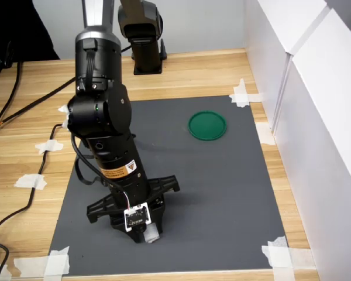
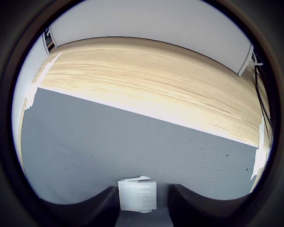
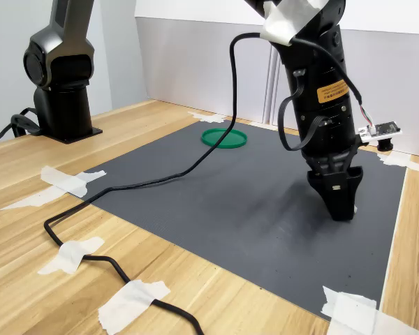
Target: Grasp a white terminal and put it on the green lid.
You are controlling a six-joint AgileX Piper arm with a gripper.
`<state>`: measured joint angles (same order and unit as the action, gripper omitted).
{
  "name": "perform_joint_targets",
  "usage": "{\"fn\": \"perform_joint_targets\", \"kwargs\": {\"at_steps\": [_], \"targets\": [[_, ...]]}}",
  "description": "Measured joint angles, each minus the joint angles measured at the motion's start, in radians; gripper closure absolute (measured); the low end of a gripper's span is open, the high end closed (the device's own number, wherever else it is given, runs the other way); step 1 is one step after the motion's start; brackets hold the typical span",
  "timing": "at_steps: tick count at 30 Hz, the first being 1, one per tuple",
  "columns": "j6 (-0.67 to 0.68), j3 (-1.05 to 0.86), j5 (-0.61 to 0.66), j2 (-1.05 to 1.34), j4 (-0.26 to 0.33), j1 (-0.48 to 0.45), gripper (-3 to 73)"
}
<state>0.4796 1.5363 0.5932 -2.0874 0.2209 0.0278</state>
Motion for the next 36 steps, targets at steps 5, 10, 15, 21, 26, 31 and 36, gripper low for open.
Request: {"fn": "perform_joint_targets", "kwargs": {"at_steps": [5,10,15,21,26,31,36], "targets": [[-0.001,0.0,0.0,-0.001,0.001,0.0,22.1],[-0.001,0.0,0.0,-0.001,0.002,0.0,26.2],[-0.001,0.0,-0.009,-0.003,-0.001,0.0,39.2],[-0.001,0.0,-0.009,-0.003,-0.001,-0.001,42.0],[-0.003,0.0,-0.003,0.002,-0.001,-0.001,42.0],[-0.018,0.0,0.044,0.049,-0.001,-0.001,42.0],[-0.049,-0.006,0.099,0.127,-0.001,-0.001,42.0]]}}
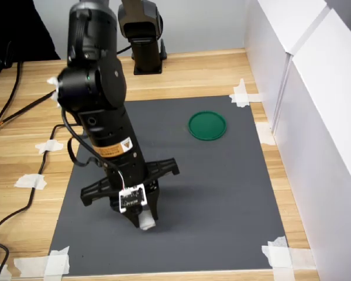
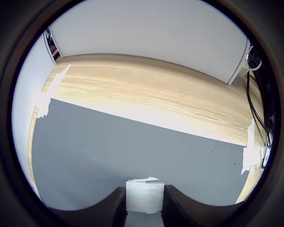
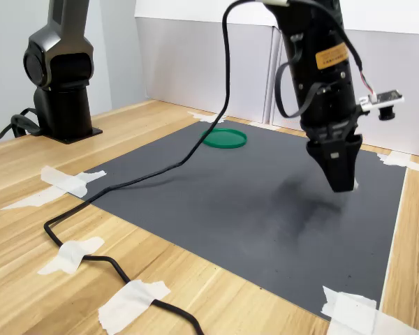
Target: Grasp a white terminal and put it on the green lid.
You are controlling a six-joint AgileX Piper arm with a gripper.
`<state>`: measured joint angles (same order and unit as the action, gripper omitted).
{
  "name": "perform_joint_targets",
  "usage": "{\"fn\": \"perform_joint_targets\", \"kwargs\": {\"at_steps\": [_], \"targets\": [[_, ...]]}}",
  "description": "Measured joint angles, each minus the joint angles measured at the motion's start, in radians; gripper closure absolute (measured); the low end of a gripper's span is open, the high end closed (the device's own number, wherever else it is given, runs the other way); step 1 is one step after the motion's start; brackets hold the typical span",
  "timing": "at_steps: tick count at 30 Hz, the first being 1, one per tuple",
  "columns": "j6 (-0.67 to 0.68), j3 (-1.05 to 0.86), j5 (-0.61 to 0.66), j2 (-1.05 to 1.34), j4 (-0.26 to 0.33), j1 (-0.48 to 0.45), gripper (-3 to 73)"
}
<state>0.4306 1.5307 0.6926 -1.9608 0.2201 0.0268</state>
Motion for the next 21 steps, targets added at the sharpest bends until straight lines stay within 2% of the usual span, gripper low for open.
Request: {"fn": "perform_joint_targets", "kwargs": {"at_steps": [5,13,21], "targets": [[-0.006,-0.097,0.023,0.12,0.0,0.0,42.0],[-0.003,-0.368,0.03,0.381,0.004,0.016,42.0],[0.038,-0.577,0.031,0.548,0.007,0.196,42.0]]}}
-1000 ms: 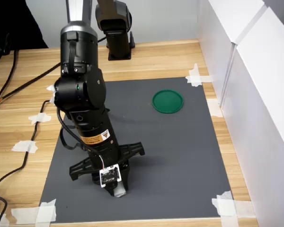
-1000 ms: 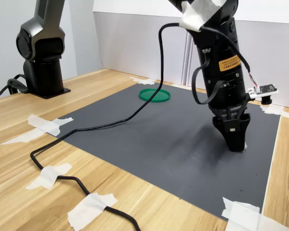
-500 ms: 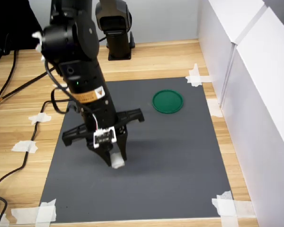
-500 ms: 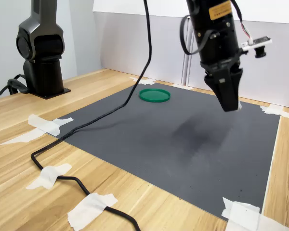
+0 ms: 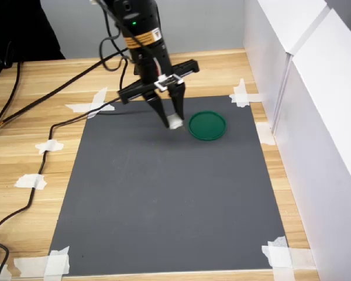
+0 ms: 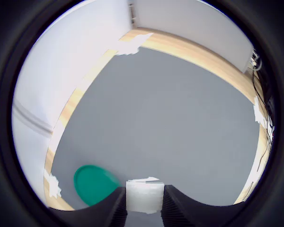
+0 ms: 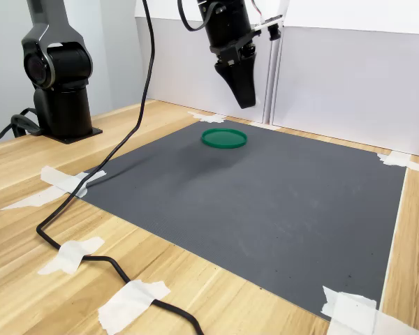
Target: Grasp a white terminal and put it on the green lid.
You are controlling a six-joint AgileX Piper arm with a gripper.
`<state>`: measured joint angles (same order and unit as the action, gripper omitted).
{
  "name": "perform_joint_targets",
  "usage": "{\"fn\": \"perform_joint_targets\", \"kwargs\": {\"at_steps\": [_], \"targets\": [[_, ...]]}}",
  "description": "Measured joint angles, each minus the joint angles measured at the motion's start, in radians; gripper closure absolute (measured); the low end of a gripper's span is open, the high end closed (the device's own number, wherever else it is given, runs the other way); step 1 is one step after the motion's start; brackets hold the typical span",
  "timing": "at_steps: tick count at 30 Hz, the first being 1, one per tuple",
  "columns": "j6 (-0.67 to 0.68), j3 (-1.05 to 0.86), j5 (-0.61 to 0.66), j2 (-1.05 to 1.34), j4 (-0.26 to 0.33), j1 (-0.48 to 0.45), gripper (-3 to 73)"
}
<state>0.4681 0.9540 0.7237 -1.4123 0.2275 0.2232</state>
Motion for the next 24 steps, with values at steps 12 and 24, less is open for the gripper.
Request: {"fn": "perform_joint_targets", "kwargs": {"at_steps": [12,24], "targets": [[0.003,-0.178,-0.098,0.036,0.001,0.178,42.0],[0.01,-0.182,-0.166,-0.014,0.027,0.186,42.0]]}}
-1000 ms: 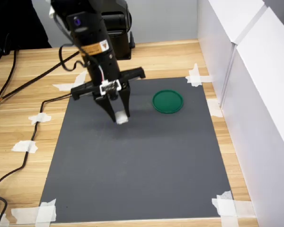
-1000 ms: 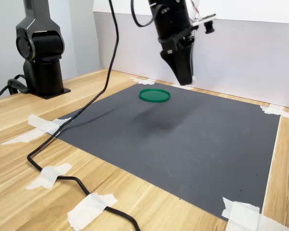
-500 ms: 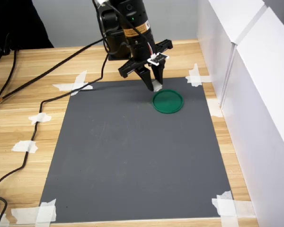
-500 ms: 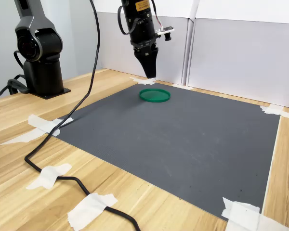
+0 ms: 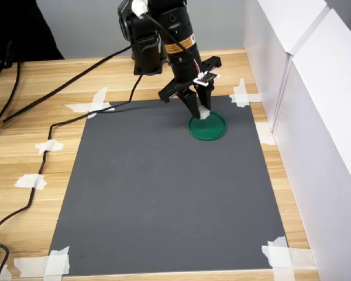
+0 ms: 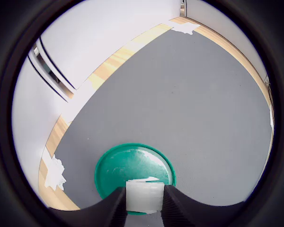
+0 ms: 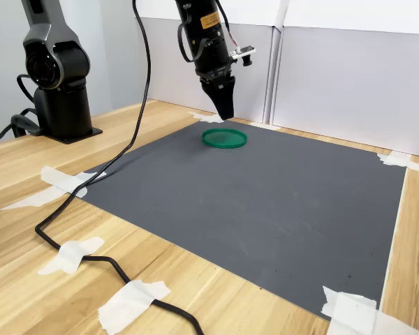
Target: Grasp a white terminal and put it on the green lid.
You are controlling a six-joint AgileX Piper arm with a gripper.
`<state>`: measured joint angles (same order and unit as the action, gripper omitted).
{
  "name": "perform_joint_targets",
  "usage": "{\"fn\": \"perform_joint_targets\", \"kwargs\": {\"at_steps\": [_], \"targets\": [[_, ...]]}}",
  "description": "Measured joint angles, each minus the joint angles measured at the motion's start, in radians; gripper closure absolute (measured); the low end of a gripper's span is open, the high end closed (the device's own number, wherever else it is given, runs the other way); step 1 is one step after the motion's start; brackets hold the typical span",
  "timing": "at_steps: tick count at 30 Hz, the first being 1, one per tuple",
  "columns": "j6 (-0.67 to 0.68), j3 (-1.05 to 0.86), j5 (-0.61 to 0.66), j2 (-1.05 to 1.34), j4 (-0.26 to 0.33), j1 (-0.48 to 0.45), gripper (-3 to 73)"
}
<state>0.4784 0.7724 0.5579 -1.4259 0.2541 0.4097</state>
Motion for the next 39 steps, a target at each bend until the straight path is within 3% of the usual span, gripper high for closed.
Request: {"fn": "perform_joint_targets", "kwargs": {"at_steps": [10,12,19,24,28,35,39], "targets": [[0.082,0.0,-0.016,-0.045,0.028,0.0,41.1],[0.094,0.0,-0.016,-0.045,0.043,0.0,37.6],[0.096,0.0,-0.018,-0.045,0.053,0.0,15.0],[0.095,-0.001,-0.018,0.034,0.037,-0.014,12.1],[0.066,-0.003,-0.023,0.147,0.037,-0.098,22.7],[0.042,-0.008,-0.033,0.372,0.026,-0.318,62.3],[0.042,-0.054,-0.08,0.518,0.004,-0.403,69.7]]}}
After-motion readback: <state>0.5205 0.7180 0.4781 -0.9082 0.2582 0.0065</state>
